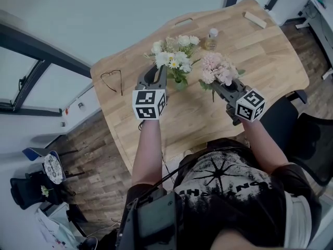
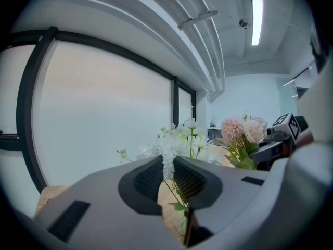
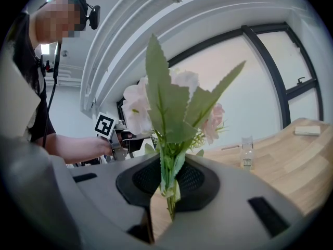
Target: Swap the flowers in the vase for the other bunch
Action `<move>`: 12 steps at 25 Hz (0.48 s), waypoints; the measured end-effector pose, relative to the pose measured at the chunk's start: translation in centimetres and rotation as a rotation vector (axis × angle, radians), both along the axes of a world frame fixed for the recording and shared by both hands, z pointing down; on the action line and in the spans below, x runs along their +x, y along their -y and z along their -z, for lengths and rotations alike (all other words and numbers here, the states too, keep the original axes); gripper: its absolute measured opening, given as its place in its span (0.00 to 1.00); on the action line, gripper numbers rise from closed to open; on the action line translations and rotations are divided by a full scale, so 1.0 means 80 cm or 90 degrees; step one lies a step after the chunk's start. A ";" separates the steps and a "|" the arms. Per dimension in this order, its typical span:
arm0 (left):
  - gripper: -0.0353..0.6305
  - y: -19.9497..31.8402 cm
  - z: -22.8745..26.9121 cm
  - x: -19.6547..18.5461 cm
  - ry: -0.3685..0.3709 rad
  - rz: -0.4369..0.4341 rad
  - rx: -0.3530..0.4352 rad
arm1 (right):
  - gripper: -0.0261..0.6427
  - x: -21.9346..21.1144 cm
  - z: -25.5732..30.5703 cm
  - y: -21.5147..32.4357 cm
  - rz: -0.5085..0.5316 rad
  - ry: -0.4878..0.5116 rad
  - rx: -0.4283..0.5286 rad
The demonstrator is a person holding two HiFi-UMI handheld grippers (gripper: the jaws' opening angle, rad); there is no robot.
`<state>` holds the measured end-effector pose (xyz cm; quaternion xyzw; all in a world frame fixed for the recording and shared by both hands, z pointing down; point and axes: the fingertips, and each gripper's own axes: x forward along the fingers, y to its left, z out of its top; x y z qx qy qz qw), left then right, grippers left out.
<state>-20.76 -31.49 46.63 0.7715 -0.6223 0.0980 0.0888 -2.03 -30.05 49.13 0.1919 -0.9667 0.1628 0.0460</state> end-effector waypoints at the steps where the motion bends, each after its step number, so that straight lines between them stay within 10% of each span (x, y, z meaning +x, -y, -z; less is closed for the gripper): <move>1: 0.16 0.000 0.001 0.001 0.000 0.000 0.000 | 0.11 -0.001 0.001 -0.001 0.002 -0.002 0.004; 12: 0.16 -0.004 0.028 -0.001 -0.006 0.006 0.020 | 0.11 -0.006 0.019 -0.007 0.001 0.015 0.013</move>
